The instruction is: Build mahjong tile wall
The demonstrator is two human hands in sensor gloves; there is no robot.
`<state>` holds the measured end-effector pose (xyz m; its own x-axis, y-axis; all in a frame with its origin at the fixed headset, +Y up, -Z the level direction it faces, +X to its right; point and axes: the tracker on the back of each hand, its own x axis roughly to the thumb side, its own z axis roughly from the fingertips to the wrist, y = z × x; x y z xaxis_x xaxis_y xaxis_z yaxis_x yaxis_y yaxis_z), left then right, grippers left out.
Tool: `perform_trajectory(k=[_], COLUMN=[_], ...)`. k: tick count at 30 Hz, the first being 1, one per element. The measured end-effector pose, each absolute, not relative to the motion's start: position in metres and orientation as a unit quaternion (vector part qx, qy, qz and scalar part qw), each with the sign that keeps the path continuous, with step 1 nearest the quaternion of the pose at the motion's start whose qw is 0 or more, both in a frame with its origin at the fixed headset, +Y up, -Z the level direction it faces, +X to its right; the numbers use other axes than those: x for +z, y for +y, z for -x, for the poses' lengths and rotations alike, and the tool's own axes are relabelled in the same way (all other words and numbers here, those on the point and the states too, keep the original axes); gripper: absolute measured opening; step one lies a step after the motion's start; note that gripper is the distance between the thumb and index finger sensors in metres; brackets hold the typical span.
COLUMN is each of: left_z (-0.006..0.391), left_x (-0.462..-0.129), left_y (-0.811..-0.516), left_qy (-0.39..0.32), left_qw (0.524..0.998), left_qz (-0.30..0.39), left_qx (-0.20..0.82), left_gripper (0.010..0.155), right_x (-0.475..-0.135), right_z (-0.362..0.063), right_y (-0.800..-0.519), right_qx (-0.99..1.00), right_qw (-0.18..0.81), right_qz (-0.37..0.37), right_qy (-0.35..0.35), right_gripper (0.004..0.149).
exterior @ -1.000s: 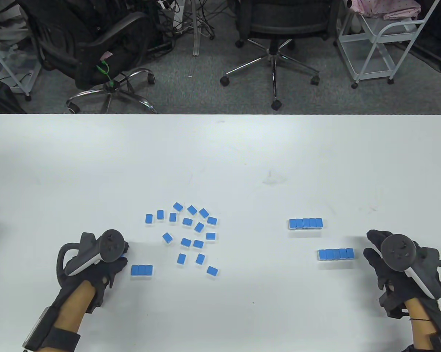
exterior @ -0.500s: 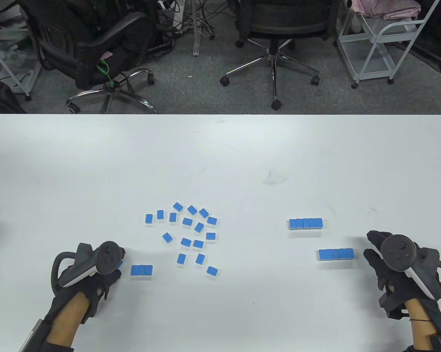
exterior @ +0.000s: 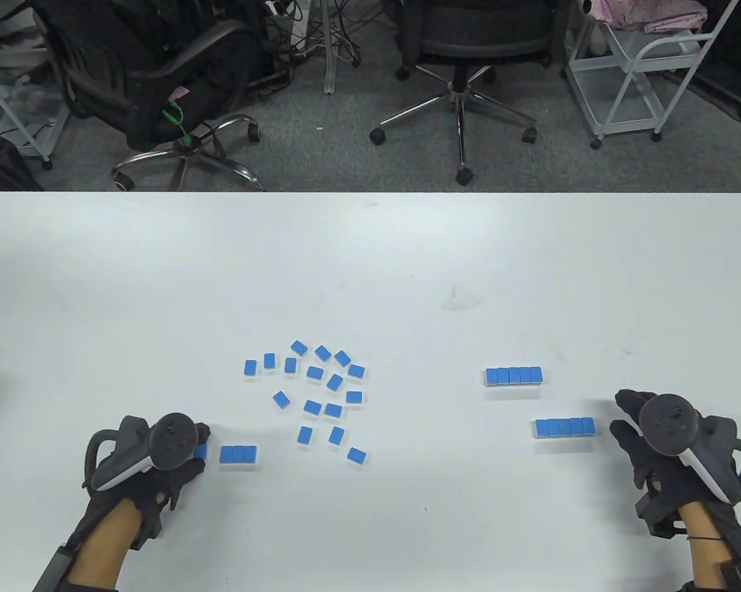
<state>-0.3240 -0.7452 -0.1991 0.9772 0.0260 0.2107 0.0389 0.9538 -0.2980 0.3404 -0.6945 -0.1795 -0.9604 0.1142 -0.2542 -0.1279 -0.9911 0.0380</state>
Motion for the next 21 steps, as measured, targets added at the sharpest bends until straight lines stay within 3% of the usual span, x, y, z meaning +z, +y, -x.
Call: perform_trajectory(k=[21], left_z=[0.3142], left_x=[-0.1976], left_y=[-0.7492], left_qy=[-0.126], left_qw=[0.981], left_qz=[0.144], left_qx=[0.011], left_gripper=[0.060], right_x=[-0.1790], right_z=[-0.3405], right_y=[-0.6946], right_qx=[0.990], right_qw=[0.061], right_qz=[0.128], right_qy=[0.027], right_gripper=[0.057])
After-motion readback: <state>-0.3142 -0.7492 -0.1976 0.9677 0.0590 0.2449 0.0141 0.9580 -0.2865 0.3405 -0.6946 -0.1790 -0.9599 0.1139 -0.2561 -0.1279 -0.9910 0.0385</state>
